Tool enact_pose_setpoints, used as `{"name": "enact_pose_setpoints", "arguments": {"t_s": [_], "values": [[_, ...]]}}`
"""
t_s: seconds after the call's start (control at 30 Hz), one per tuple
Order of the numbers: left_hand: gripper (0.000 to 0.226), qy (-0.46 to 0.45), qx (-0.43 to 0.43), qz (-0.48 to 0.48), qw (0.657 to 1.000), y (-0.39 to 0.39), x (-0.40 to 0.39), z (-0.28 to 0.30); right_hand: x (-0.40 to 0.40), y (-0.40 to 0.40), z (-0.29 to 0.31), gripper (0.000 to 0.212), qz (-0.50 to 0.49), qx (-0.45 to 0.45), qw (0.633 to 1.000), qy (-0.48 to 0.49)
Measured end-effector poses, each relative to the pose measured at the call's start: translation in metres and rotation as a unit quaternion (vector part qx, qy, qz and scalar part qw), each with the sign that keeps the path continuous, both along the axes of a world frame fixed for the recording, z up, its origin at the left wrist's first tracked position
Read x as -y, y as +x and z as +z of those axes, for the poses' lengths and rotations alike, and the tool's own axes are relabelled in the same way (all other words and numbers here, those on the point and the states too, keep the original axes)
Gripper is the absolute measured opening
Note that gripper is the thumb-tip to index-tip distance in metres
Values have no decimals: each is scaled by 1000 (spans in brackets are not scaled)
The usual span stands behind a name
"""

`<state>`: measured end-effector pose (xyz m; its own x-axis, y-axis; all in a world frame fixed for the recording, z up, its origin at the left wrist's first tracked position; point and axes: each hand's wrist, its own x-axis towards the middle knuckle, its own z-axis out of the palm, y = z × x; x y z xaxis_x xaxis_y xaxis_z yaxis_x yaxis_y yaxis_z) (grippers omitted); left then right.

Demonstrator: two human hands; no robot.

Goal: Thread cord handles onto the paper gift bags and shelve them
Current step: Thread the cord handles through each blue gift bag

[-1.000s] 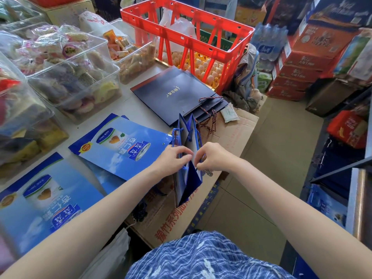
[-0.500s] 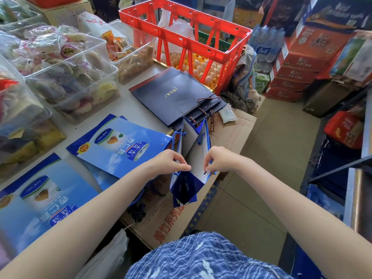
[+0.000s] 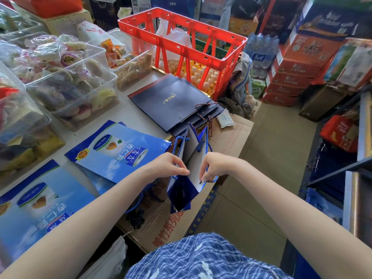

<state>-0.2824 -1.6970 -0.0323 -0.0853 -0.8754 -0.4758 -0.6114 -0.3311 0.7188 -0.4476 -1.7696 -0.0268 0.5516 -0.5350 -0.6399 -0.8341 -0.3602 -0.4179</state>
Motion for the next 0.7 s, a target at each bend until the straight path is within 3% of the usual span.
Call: {"name": "enact_pose_setpoints", "arguments": {"t_s": [0.17, 0.33, 0.43, 0.6, 0.7], "values": [[15, -4, -1, 11, 1000, 3, 0, -1, -1, 2, -7, 11, -15, 20, 999, -39], [16, -10, -9, 47, 999, 4, 6, -1, -11, 4, -13, 15, -44, 52, 972, -225], [22, -17, -1, 51, 999, 3, 8, 1, -19, 9, -14, 13, 7, 65, 951, -303], [23, -13, -8, 54, 998, 9, 7, 0, -13, 16, -7, 20, 84, 47, 965, -244], [18, -4, -17, 64, 998, 13, 5, -1, -8, 17, -6, 17, 49, 55, 981, -181]]}}
